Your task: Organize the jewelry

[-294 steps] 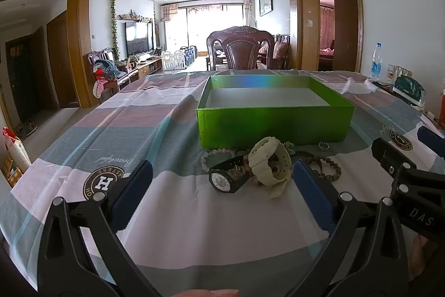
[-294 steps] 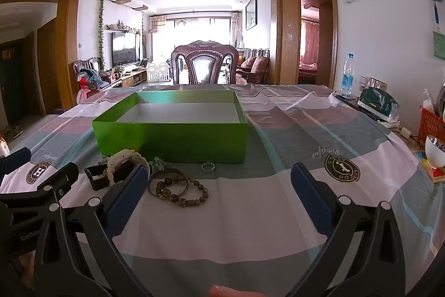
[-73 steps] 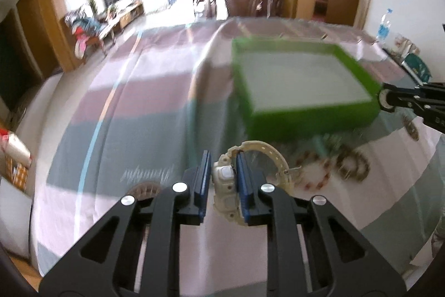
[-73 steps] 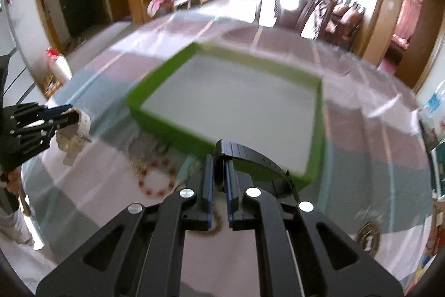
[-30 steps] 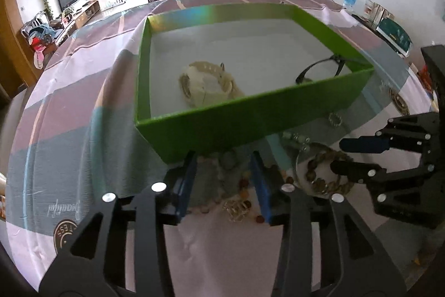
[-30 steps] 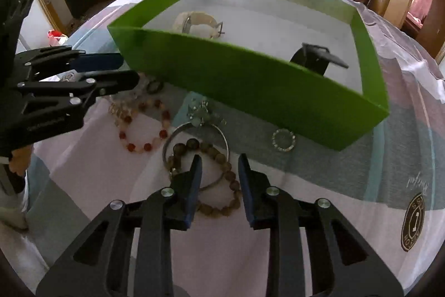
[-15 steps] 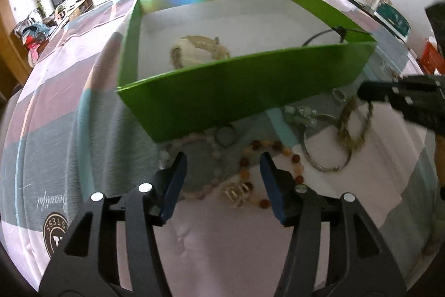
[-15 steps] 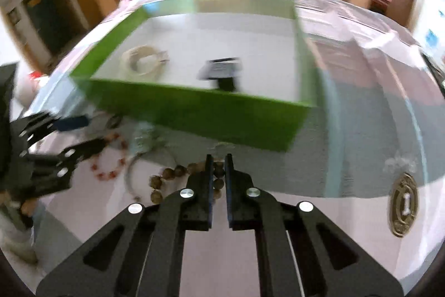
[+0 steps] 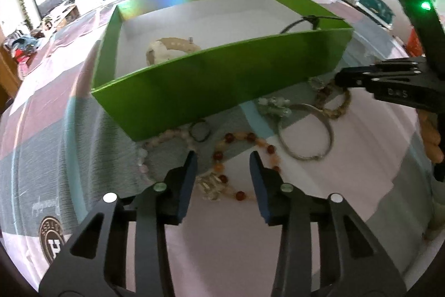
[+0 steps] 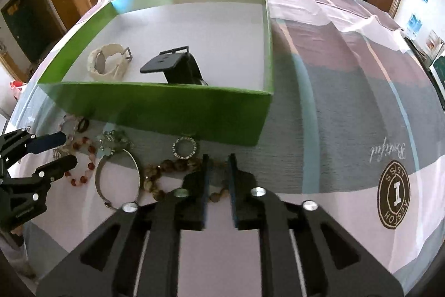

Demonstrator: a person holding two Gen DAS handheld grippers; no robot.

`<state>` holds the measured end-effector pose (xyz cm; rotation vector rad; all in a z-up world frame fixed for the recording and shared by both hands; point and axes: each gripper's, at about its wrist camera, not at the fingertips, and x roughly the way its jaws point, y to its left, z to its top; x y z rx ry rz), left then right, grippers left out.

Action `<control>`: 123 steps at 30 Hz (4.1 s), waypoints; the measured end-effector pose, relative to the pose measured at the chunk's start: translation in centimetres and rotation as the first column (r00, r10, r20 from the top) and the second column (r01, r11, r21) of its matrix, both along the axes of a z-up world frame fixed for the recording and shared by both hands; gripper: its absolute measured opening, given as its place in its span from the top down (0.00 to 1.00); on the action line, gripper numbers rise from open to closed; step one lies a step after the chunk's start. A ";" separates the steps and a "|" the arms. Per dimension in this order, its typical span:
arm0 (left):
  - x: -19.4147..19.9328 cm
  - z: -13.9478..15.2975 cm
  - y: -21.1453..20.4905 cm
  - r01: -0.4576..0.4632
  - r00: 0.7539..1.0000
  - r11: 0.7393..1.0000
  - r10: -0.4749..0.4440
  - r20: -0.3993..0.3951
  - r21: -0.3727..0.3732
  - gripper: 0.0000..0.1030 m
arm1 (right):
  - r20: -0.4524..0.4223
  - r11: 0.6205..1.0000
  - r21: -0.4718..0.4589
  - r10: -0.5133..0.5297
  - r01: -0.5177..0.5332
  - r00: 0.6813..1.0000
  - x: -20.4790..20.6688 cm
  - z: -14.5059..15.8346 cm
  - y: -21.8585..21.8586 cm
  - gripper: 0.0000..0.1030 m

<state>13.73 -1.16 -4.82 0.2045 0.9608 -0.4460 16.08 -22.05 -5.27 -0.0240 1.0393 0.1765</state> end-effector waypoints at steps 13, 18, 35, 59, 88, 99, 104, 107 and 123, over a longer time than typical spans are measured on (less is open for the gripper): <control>-0.2 -0.3 -0.1 0.016 1.000 1.000 -0.016 -0.012 -0.005 0.55 | -0.014 0.999 -0.044 -0.001 0.001 1.000 0.1 -0.6 0.3 0.71; -0.2 -0.7 -0.3 0.032 0.999 0.999 -0.032 -0.026 -0.001 0.59 | -0.010 0.997 -0.068 0.034 -0.035 0.999 0.0 -1.0 1.3 0.71; -0.1 -0.8 -0.7 0.010 1.000 1.000 -0.010 0.004 0.025 0.63 | -0.013 0.997 -0.072 0.026 -0.027 1.000 -0.2 -1.1 1.4 0.67; 0.3 -0.7 -0.3 -0.015 1.000 1.000 0.014 0.011 0.026 0.73 | 0.013 0.990 -0.132 0.049 -0.047 0.999 -1.0 -0.9 2.4 0.68; 0.4 -0.6 0.0 -0.036 0.999 0.999 0.035 0.016 0.034 0.73 | 0.003 0.993 -0.110 0.047 -0.047 0.999 -1.1 -0.9 2.2 0.69; 0.3 -0.6 -0.1 -0.036 0.999 0.999 0.035 0.014 0.025 0.85 | 0.004 0.990 -0.094 0.104 -0.103 0.995 -1.4 -1.0 3.0 0.91; 0.3 -0.4 -0.1 -0.043 0.999 0.999 0.043 0.018 0.023 0.90 | 0.016 0.991 -0.073 0.115 -0.114 0.993 -1.7 -0.6 3.2 0.92; 0.2 0.4 0.2 -0.049 0.998 0.999 0.049 0.028 -0.003 0.90 | 0.054 0.991 -0.034 0.128 -0.126 0.990 -2.3 0.7 3.1 0.92; 0.4 0.0 -1.8 -0.030 0.999 0.995 0.028 0.015 0.099 0.75 | 0.093 0.992 -0.025 0.129 -0.127 0.987 -2.8 2.7 3.4 0.92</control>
